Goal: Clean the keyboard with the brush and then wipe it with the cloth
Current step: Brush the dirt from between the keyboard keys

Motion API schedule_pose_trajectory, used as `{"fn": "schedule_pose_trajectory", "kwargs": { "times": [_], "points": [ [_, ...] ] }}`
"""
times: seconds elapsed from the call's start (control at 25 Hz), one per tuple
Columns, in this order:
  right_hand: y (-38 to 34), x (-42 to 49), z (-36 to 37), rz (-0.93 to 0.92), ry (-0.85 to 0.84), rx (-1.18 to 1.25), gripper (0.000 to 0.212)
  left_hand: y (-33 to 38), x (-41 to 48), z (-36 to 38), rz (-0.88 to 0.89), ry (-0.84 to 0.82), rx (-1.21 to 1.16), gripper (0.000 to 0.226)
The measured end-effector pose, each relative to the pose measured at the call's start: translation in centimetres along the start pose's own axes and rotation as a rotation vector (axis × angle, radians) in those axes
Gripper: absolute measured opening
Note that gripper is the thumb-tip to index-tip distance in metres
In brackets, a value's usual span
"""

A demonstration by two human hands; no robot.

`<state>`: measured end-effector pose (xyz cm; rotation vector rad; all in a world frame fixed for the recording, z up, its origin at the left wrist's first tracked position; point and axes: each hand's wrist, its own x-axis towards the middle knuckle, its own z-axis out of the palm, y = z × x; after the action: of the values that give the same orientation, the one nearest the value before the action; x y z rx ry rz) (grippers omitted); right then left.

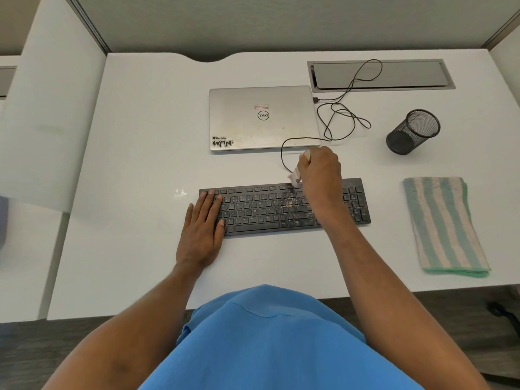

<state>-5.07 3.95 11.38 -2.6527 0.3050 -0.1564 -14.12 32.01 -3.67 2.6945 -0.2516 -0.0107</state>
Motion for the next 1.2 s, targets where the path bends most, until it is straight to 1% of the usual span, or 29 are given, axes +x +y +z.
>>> {"fn": "schedule_pose_trajectory", "kwargs": {
  "times": [0.12, 0.2, 0.36, 0.4, 0.56, 0.68, 0.72, 0.84, 0.88, 0.96, 1.04, 1.12, 1.2],
  "points": [
    [0.1, -0.1, 0.3, -0.016, 0.021, 0.06, 0.03, 0.0, 0.1, 0.0, 0.0, 0.003, -0.002, 0.062],
    [0.4, -0.3, 0.9, -0.031, -0.011, 0.078, 0.029, 0.1, 0.0, 0.0, -0.001, 0.001, 0.0, 0.062],
    [0.7, -0.1, 1.3, -0.009, -0.038, -0.045, 0.026, 0.1, 0.0, 0.0, -0.001, 0.001, 0.007, 0.062],
    [0.7, 0.0, 1.3, -0.003, -0.037, -0.041, 0.026, 0.1, 0.0, 0.0, -0.002, 0.0, 0.006, 0.062],
    [0.2, 0.2, 1.2, -0.023, -0.02, 0.107, 0.037, 0.1, 0.0, 0.0, -0.001, -0.003, 0.004, 0.062],
    [-0.1, -0.3, 1.3, -0.042, -0.08, 0.154, 0.041, 0.2, 0.0, 0.0, -0.002, 0.0, 0.005, 0.062],
    [-0.1, -0.5, 1.2, -0.04, -0.099, 0.134, 0.039, 0.2, 0.0, 0.0, -0.002, 0.001, 0.004, 0.062],
    [-0.1, -0.5, 0.4, -0.017, -0.174, 0.044, 0.025, 0.1, 0.0, 0.0, -0.002, 0.002, 0.006, 0.062],
    [-0.2, -0.5, 0.1, -0.007, -0.197, 0.033, 0.024, 0.1, 0.0, 0.0, -0.003, 0.002, 0.006, 0.062],
    [-0.3, -0.2, -0.3, -0.031, -0.157, 0.026, 0.024, 0.1, 0.0, 0.1, -0.005, 0.003, 0.006, 0.062],
    [-0.3, 0.0, -0.4, -0.06, -0.094, 0.081, 0.027, 0.2, 0.0, 0.1, -0.005, 0.003, 0.007, 0.062],
    [-0.4, -0.2, -0.2, -0.059, -0.089, 0.127, 0.033, 0.2, 0.0, 0.0, -0.003, 0.005, 0.008, 0.062],
    [-0.4, -0.4, 0.1, -0.044, -0.109, 0.125, 0.033, 0.2, 0.0, 0.1, -0.001, 0.007, 0.007, 0.062]
  ]
}}
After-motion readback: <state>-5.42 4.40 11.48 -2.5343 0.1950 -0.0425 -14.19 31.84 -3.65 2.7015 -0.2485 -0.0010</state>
